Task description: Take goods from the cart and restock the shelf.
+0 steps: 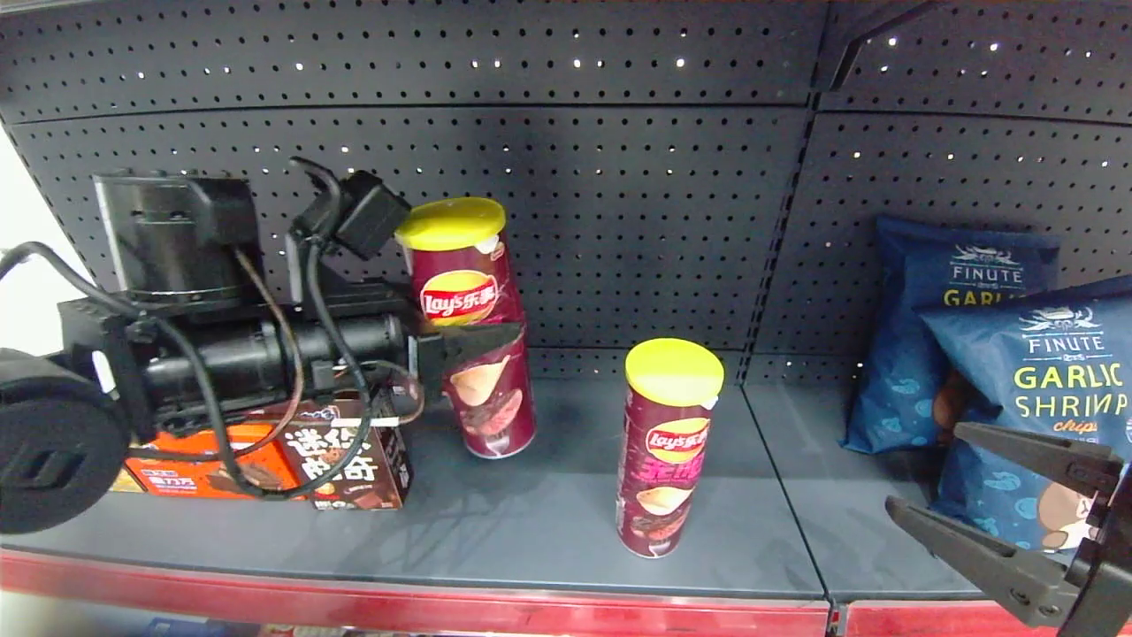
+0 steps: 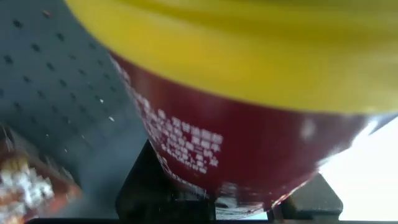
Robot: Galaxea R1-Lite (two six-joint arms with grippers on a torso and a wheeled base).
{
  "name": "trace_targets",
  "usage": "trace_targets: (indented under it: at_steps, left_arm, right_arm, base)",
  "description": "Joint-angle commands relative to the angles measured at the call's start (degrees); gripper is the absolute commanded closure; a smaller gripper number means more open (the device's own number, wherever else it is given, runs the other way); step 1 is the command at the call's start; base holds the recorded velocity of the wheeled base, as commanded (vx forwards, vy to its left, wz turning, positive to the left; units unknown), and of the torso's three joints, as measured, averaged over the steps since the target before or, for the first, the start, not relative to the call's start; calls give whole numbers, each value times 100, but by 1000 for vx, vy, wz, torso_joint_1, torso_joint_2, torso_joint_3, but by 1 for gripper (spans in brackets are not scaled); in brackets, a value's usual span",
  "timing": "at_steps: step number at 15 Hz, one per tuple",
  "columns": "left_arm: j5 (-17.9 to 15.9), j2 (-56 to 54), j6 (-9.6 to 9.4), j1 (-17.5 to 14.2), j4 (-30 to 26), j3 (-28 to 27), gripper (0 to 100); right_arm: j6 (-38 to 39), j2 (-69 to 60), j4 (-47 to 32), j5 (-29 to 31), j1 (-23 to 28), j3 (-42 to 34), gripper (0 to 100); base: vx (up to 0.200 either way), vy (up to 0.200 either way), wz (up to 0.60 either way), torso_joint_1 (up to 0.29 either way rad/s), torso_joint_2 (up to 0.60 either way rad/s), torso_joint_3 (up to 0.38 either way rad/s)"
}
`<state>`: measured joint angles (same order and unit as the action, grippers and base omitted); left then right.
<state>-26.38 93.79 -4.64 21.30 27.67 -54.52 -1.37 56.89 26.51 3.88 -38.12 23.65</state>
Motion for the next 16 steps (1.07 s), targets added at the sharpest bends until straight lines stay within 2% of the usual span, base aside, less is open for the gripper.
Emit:
trace_targets:
  at_steps: [1,5,16]
  left_arm:
    - [318,1115,25,164,72,-833,100]
    - [599,1897,43,366,72,-1659,100]
    - [564,3066,51,683,318,-2696,100]
  right_arm:
    - [5,-20,3,-10,24,17,0]
    - [84,-12,3,-19,24,8,0]
    - [93,32,12,-36,68,26,0]
  base:
    - [0,0,0,0,0,0]
    - [0,0,0,0,0,0]
    - [0,0,0,0,0,0]
